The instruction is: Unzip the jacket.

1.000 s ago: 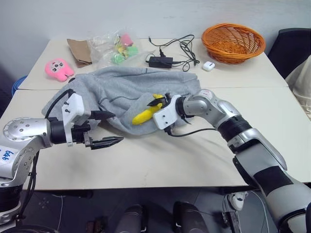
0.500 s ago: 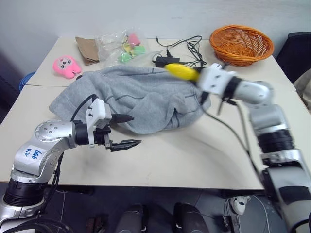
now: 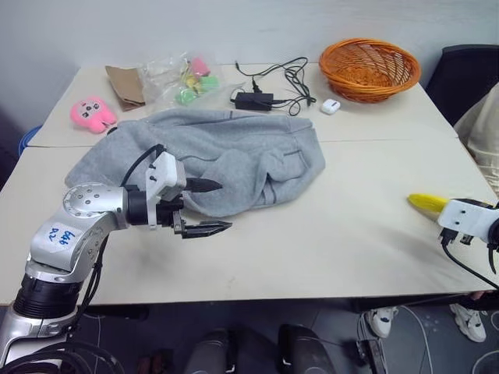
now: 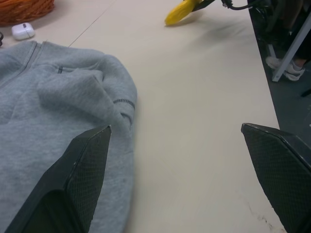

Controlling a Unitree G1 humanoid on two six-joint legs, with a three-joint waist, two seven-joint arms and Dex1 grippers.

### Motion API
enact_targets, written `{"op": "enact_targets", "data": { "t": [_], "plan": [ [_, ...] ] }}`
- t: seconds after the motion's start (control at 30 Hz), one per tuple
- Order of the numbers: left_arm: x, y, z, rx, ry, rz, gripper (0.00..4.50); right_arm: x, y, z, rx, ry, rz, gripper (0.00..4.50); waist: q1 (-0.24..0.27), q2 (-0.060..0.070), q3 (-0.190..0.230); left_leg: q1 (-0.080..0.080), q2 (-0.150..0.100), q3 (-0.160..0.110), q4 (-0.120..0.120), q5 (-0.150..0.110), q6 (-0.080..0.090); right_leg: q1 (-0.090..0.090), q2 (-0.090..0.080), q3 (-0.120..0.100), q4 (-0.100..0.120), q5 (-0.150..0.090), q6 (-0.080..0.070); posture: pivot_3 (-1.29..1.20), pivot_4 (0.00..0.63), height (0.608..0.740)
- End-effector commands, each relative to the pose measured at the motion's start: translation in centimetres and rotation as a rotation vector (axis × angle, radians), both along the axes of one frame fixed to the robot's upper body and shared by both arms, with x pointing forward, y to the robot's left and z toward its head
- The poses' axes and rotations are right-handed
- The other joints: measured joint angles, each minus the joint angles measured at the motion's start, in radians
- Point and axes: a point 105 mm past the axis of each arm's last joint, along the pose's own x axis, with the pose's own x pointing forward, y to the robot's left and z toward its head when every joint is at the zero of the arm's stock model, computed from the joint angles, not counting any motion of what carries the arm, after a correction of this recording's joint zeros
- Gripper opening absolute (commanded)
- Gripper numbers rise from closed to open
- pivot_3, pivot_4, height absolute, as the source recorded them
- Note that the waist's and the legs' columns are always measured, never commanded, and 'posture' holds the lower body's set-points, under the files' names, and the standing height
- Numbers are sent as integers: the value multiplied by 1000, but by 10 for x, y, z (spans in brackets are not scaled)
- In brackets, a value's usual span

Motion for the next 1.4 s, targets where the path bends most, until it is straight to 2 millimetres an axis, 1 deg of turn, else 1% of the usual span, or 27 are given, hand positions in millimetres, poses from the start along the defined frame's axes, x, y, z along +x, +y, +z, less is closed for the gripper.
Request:
{"op": "enact_targets", "data": {
  "t": [0.03,0.13,0.2,0.3,0.4,0.47,0.5,0.57,0.6,0.67,0.7,0.73,0.8,0.93,1.0,1.03,1.07,1.1,1.17,1.2,1.23,1.27,1.3,1.4],
  "plan": [
    [-5,-5,11,-9,-42,-36,4500,0,5,17,55,-44,5,2768,1,0,0,0,0,0,0,0,0,0,0,1,0,0,0,0,150,740],
    [-4,-3,12,-3,-53,-30,4500,1,9,36,73,-56,17,3786,5,0,0,-1,0,-1,1,0,0,0,0,1,-1,0,0,0,150,740],
    [-1,4,14,26,-75,-7,4500,2,23,51,114,-9,70,4455,8,0,0,-2,0,-2,1,0,0,0,0,2,-1,0,0,0,150,740],
    [10,20,19,105,-128,49,4500,11,51,77,144,9,183,4455,8,1,1,-2,0,-2,2,0,0,0,1,2,-1,0,0,0,150,740],
    [29,46,19,287,-225,129,4500,20,86,90,192,67,315,4455,4,1,1,-2,1,-2,2,-1,-1,0,1,1,-3,0,-1,0,150,740],
    [41,67,11,465,-298,159,4500,24,117,89,213,139,442,4455,4,0,0,-2,1,-2,1,-1,-2,-1,1,0,-2,-1,-1,0,150,740],
    [46,75,7,533,-318,158,4500,27,132,85,205,170,505,4455,3,0,0,-2,1,-2,1,-2,-2,-1,2,-1,-2,-1,-2,0,150,740],
    [53,81,3,603,-344,148,4500,35,155,74,132,207,604,4455,3,0,0,-2,1,-2,0,-2,-1,-1,2,-2,-3,-1,-2,0,150,740],
    [56,81,1,623,-361,141,4500,40,163,69,91,216,632,4455,2,0,0,-3,0,-1,0,-2,-1,-3,2,-3,-2,-1,-2,0,150,740],
    [64,76,-1,641,-388,124,4500,54,171,56,-6,215,662,4455,9,-1,0,-7,-1,1,2,-2,1,-8,2,-3,0,-1,-2,0,150,740],
    [69,72,-4,658,-407,111,4500,68,175,52,-91,185,657,4455,16,0,0,-11,-3,2,4,-2,2,-12,1,-2,3,-1,-1,0,150,740],
    [72,69,-5,670,-420,102,4500,77,178,49,-153,165,660,4455,19,0,0,-18,-3,2,7,-1,3,-18,0,-2,6,0,-1,0,150,740],
    [79,67,-11,722,-455,82,4500,91,187,46,-179,146,664,4455,24,0,1,-24,-4,2,13,-1,4,-24,0,-2,10,0,0,0,150,740],
    [88,67,-20,780,-483,70,4500,103,200,42,-198,134,697,4455,24,-1,1,-24,-3,2,14,-1,4,-23,1,-2,11,0,-1,0,150,740],
    [90,69,-25,796,-484,60,4500,109,213,40,-169,124,717,4455,21,-1,1,-24,-3,2,14,-1,4,-23,1,-2,11,0,-1,0,150,740],
    [90,70,-26,800,-482,52,4113,111,217,37,-165,129,721,4500,20,-1,1,-24,-2,3,14,-1,4,-23,1,-2,12,0,-1,0,150,740],
    [89,71,-27,801,-481,47,3920,112,218,36,-166,134,723,4500,17,-1,0,-24,-2,3,14,-1,4,-23,1,-2,12,0,-1,0,150,740],
    [89,71,-27,799,-480,46,3611,113,219,33,-156,142,719,4500,13,-1,0,-23,-2,3,14,-1,4,-23,1,-2,13,0,-1,0,150,740],
    [89,73,-26,797,-479,50,2966,115,221,31,-127,143,711,4090,5,-1,0,-23,-1,3,15,-1,4,-23,2,-2,14,0,-1,0,150,740],
    [88,74,-26,799,-477,50,2645,116,223,32,-109,141,708,3855,0,-1,0,-23,-1,3,15,-1,4,-23,2,-2,14,0,-1,0,150,740],
    [88,76,-26,800,-476,50,2318,118,225,33,-95,135,707,3494,-1,-1,0,-23,-1,3,15,-1,4,-22,2,-2,14,0,-1,0,150,740],
    [87,77,-26,801,-474,50,2075,118,227,33,-86,129,707,3235,-2,-1,0,-22,-1,3,16,-1,4,-22,2,-2,14,0,-1,0,150,740],
    [87,77,-26,800,-472,51,1712,119,228,34,-85,128,709,2845,-4,-1,0,-22,-1,3,16,-1,4,-22,1,-2,14,0,-1,0,150,740],
    [86,79,-25,799,-468,52,828,121,232,34,-75,119,710,1777,-6,-1,0,-22,-1,3,16,-1,4,-22,2,-2,15,0,-1,0,150,740]
  ]
}}
